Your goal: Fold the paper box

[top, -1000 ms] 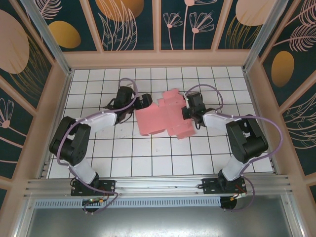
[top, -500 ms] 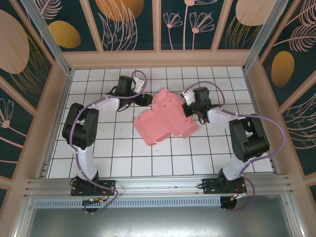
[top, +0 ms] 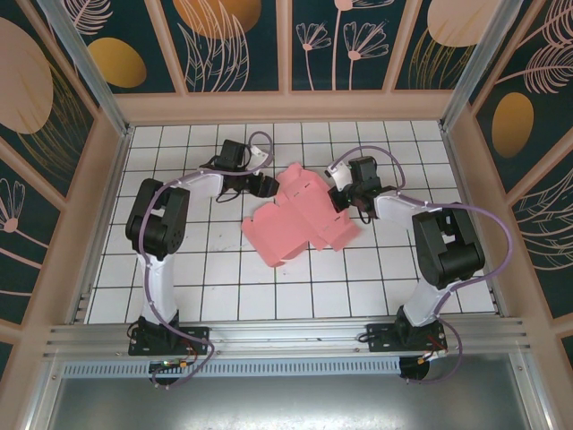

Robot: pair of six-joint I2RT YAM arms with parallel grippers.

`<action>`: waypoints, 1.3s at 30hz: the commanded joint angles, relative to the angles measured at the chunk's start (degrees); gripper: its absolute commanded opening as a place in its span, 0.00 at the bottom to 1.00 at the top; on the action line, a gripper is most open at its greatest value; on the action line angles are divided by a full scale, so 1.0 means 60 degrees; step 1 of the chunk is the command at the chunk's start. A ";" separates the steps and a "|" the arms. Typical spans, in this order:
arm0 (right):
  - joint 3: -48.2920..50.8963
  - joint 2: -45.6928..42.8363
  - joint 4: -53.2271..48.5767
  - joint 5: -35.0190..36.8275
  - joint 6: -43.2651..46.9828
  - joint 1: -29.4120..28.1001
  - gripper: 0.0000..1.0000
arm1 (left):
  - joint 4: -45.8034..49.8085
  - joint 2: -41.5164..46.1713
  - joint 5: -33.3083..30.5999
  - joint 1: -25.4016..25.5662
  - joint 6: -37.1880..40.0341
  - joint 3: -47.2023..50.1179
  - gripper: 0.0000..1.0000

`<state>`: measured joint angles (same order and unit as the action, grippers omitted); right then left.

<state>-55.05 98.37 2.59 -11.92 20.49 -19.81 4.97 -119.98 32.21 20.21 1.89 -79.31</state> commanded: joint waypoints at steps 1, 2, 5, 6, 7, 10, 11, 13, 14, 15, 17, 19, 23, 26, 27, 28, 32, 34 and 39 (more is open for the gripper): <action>-0.0223 0.0083 -0.0131 -0.0078 0.0042 0.0058 0.00 | 0.0259 -0.0295 0.0173 0.0001 -0.0030 -0.0280 0.57; -0.0228 0.0084 -0.0144 -0.0093 0.0051 0.0061 0.00 | 0.0283 -0.0353 0.0193 0.0001 -0.0037 -0.0313 0.57; -0.0219 0.0112 -0.0157 -0.0078 0.0057 0.0064 0.00 | 0.0180 -0.0525 0.0737 0.0005 -0.0202 -0.0375 0.55; -0.0234 0.0121 -0.0162 -0.0064 0.0057 0.0062 0.00 | 0.0146 -0.0578 0.0955 0.0023 -0.0292 -0.0390 0.55; -0.0242 0.0139 -0.0168 -0.0052 0.0070 0.0056 0.00 | 0.0058 -0.0609 0.1104 0.0018 -0.0350 -0.0373 0.55; -0.0234 0.0130 -0.0190 -0.0049 0.0057 0.0057 0.00 | -0.0080 -0.0584 0.1195 0.0020 -0.0405 -0.0260 0.55; -0.0237 0.0124 -0.0197 -0.0021 0.0070 0.0065 0.00 | -0.0082 -0.0562 0.1202 0.0030 -0.0412 -0.0242 0.55; -0.0219 0.0088 -0.0201 0.0023 0.0072 0.0065 0.00 | -0.0038 -0.0609 0.1330 0.0027 -0.0471 -0.0272 0.55; -0.0211 0.0081 -0.0197 0.0011 0.0093 0.0065 0.00 | -0.0059 -0.0626 0.1449 0.0031 -0.0513 -0.0273 0.54; -0.0204 0.0096 -0.0197 -0.0016 0.0082 0.0065 0.00 | -0.0082 -0.0619 0.1566 0.0040 -0.0578 -0.0273 0.54; -0.0236 0.0130 -0.0233 -0.0062 0.0066 0.0057 0.00 | -0.0096 -0.0606 0.1653 0.0085 -0.0623 -0.0260 0.54; -0.0274 0.0160 -0.0271 -0.0080 0.0057 0.0063 0.00 | -0.0096 -0.0538 0.1746 0.0132 -0.0608 -0.0244 0.54; -0.0284 0.0171 -0.0255 -0.0023 0.0057 0.0054 0.00 | 0.0000 -0.0475 0.1859 0.0231 -0.0461 -0.0168 0.54; -0.0287 0.0161 -0.0259 0.0010 0.0057 0.0059 0.00 | -0.0168 -0.0273 0.1839 0.0305 -0.0456 0.0012 0.54; -0.0271 0.0149 -0.0256 0.0024 0.0049 0.0065 0.00 | -0.0170 -0.0240 0.1859 0.0338 -0.0448 0.0032 0.54; -0.0257 0.0134 -0.0230 0.0017 0.0031 0.0059 0.00 | -0.0169 -0.0198 0.1899 0.0380 -0.0439 0.0042 0.54; -0.0174 0.0070 -0.0172 0.0053 -0.0002 0.0065 0.00 | -0.0185 -0.0065 0.1756 0.0494 -0.0410 0.0166 0.55; -0.0145 0.0059 -0.0172 0.0110 -0.0011 0.0065 0.00 | -0.0024 -0.0070 0.1755 0.0575 -0.0369 0.0125 0.54; -0.0121 0.0050 -0.0084 0.0243 -0.0186 0.0061 0.00 | 0.0006 0.0194 0.1430 0.1044 -0.0328 0.0351 0.54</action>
<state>-55.05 98.43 1.48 -10.98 20.47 -19.79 4.54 -121.54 40.86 23.94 -1.08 -78.50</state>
